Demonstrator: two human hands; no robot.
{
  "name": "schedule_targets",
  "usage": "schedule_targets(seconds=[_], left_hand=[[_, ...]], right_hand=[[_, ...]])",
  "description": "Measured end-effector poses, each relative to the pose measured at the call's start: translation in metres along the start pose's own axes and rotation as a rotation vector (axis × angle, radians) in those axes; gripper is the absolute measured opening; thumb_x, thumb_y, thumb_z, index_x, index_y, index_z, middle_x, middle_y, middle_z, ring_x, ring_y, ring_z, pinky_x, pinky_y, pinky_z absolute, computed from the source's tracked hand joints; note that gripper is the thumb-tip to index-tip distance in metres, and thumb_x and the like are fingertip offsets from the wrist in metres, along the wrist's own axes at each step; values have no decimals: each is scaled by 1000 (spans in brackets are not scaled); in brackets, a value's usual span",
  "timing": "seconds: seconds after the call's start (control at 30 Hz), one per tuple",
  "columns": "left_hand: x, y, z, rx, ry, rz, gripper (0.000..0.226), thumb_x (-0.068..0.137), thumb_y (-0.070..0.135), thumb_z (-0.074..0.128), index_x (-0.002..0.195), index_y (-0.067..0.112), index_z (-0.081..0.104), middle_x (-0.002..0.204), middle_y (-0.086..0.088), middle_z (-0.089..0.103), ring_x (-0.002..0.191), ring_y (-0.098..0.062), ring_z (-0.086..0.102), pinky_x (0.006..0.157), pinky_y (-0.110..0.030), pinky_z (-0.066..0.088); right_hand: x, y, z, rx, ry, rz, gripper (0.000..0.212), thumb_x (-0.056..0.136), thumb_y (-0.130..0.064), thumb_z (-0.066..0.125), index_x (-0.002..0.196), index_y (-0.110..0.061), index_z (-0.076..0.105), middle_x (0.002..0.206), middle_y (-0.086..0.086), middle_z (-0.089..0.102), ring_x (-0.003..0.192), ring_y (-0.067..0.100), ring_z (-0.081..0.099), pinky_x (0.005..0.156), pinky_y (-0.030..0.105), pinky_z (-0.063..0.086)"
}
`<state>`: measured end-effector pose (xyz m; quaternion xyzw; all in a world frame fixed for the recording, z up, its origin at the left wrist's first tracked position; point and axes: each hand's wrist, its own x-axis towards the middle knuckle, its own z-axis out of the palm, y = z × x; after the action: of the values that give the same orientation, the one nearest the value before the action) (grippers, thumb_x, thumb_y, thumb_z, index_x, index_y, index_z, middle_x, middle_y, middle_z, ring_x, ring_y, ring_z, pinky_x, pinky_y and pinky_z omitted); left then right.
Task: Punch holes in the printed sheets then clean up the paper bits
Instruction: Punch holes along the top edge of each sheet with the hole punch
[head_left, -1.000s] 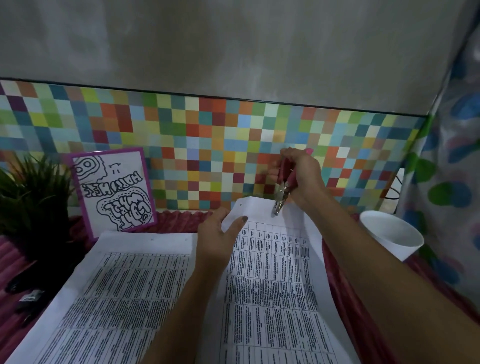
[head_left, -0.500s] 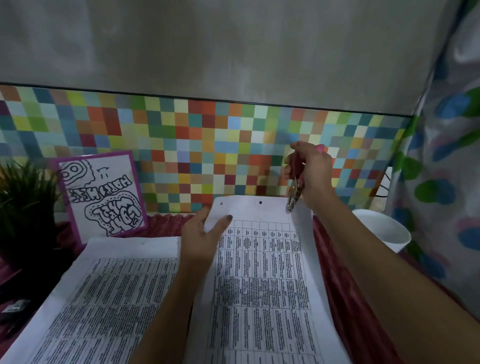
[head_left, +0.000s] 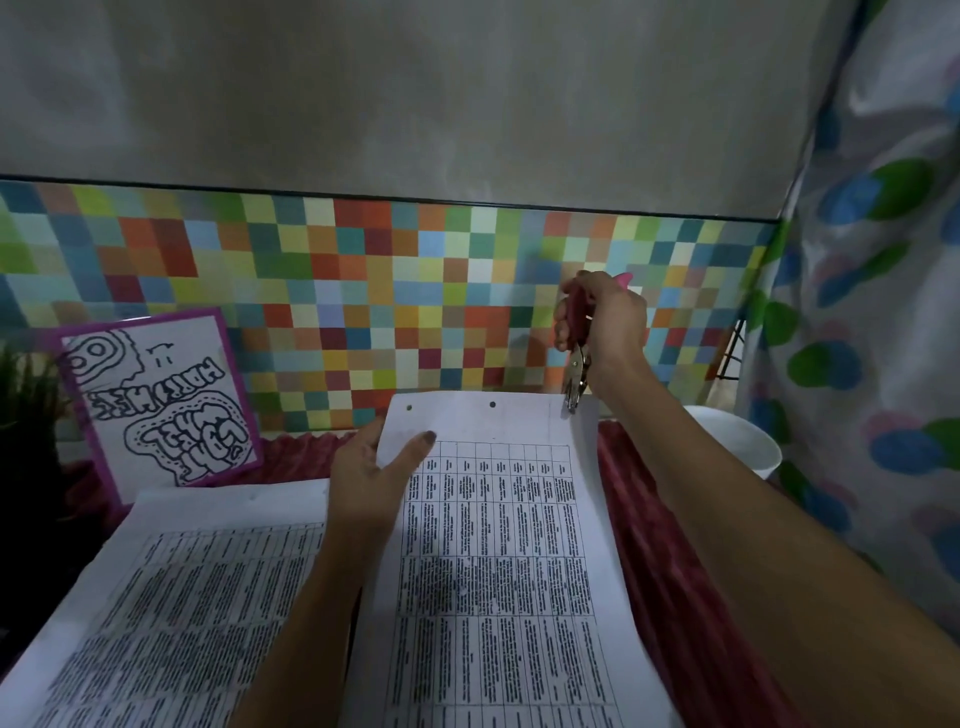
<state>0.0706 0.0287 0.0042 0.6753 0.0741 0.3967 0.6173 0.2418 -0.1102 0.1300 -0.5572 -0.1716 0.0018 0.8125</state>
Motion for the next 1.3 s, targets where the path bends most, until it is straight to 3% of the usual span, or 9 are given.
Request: schedule_targets(seconds=[0.33, 0.57, 0.73, 0.97, 1.17, 1.3], left_hand=[[1, -2, 1, -39, 2, -11, 19, 91, 3, 65, 108, 8, 69, 100, 2, 76, 95, -14, 72, 77, -18, 56], [2, -6, -2, -19, 18, -45, 20, 92, 7, 65, 111, 10, 70, 103, 0, 76, 99, -17, 72, 87, -35, 57], [1, -4, -2, -28, 32, -56, 19, 92, 8, 65, 109, 13, 70, 102, 2, 76, 98, -15, 72, 86, -31, 58], [2, -1, 0, -37, 15, -43, 20, 91, 8, 65, 111, 10, 70, 104, -1, 76, 99, -17, 72, 87, -34, 58], [1, -1, -2, -16, 12, -28, 20, 92, 7, 65, 111, 10, 70, 104, 0, 76, 100, -17, 71, 90, -37, 57], [1, 0, -2, 0, 5, -18, 20, 92, 6, 65, 112, 10, 70, 104, -1, 75, 100, -17, 71, 90, -38, 57]], right_hand=[[-2, 4, 1, -1, -58, -13, 14, 85, -10, 53, 88, 2, 60, 59, 13, 56, 41, 24, 46, 42, 27, 39], [-3, 2, 1, 31, -117, -3, 17, 89, -11, 53, 90, 3, 63, 62, 13, 59, 47, 26, 52, 52, 32, 49], [-6, 2, 6, -76, -115, -33, 12, 90, -10, 54, 92, -1, 61, 62, 9, 61, 49, 26, 56, 56, 34, 54], [-8, 4, 10, -56, 13, -36, 9, 87, -9, 54, 79, -7, 55, 58, 8, 55, 42, 21, 46, 48, 31, 41], [-5, 6, 8, -86, 39, -48, 11, 85, -11, 52, 85, -1, 58, 59, 10, 55, 44, 22, 46, 44, 26, 40], [-6, 7, 7, -83, 27, -53, 12, 85, -9, 52, 75, -5, 57, 56, 10, 53, 44, 23, 44, 45, 29, 37]])
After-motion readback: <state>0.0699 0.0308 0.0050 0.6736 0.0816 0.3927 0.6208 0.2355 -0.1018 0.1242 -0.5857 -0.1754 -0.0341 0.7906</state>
